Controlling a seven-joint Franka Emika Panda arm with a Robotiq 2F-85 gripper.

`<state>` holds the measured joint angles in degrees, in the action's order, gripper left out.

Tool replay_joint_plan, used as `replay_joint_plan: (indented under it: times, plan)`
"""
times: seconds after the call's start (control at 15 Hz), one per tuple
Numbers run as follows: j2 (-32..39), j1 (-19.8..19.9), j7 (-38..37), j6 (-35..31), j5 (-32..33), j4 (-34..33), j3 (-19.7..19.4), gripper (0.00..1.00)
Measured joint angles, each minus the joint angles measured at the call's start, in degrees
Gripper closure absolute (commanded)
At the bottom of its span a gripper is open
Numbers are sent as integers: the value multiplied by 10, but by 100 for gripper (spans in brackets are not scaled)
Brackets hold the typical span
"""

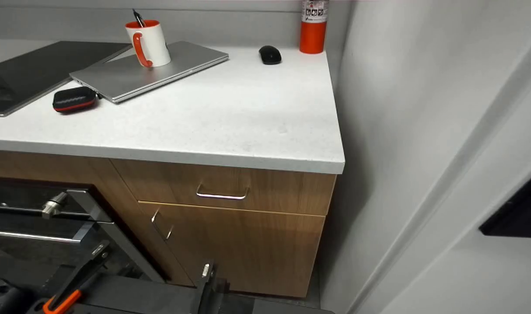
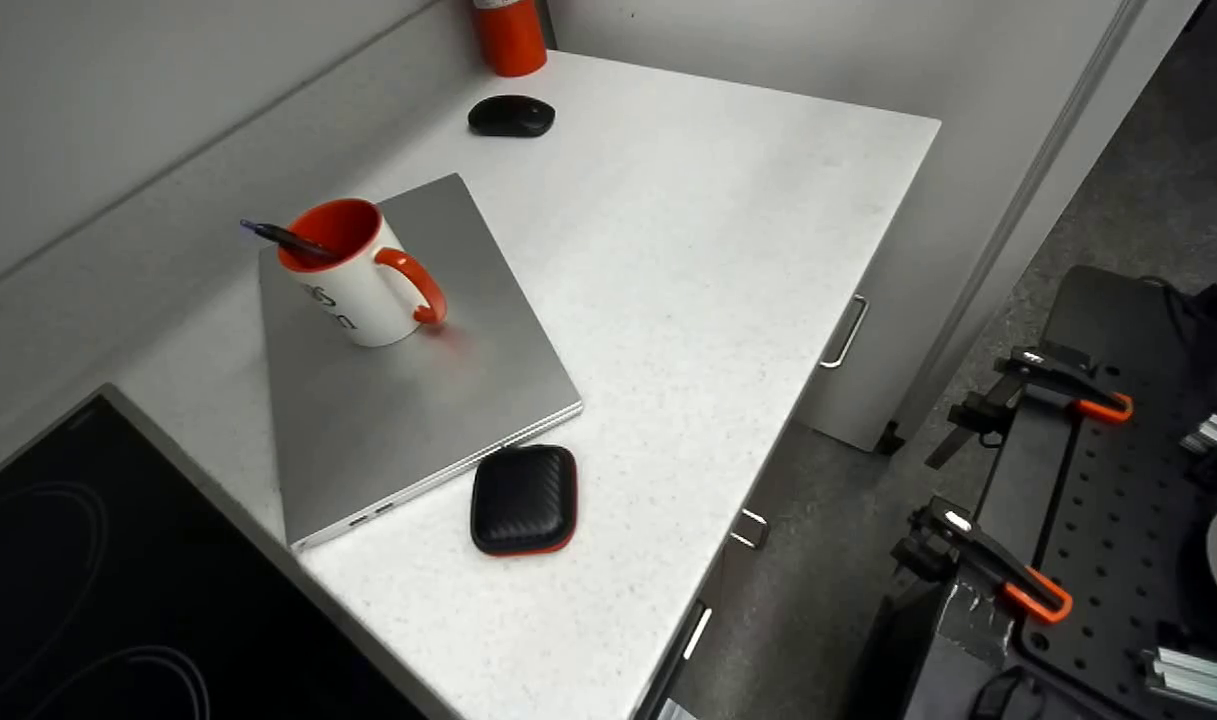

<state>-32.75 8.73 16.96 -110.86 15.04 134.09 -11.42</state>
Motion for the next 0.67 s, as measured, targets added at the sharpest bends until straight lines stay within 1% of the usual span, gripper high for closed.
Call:
replay_joint_plan:
  times: [0.07, 0.2, 0.47, 0.53, 0.67]
  plan:
    - [3, -11, 2, -15, -23, 3, -1, 0]
    - [16, -39, 3, -67, -79, 14, -1, 0]
    - [75, -95, 6, -182, -156, 24, 7, 0]
    - [92, -106, 7, -200, -171, 22, 11, 0]
    - [120, -120, 9, -215, -188, 13, 19, 0]
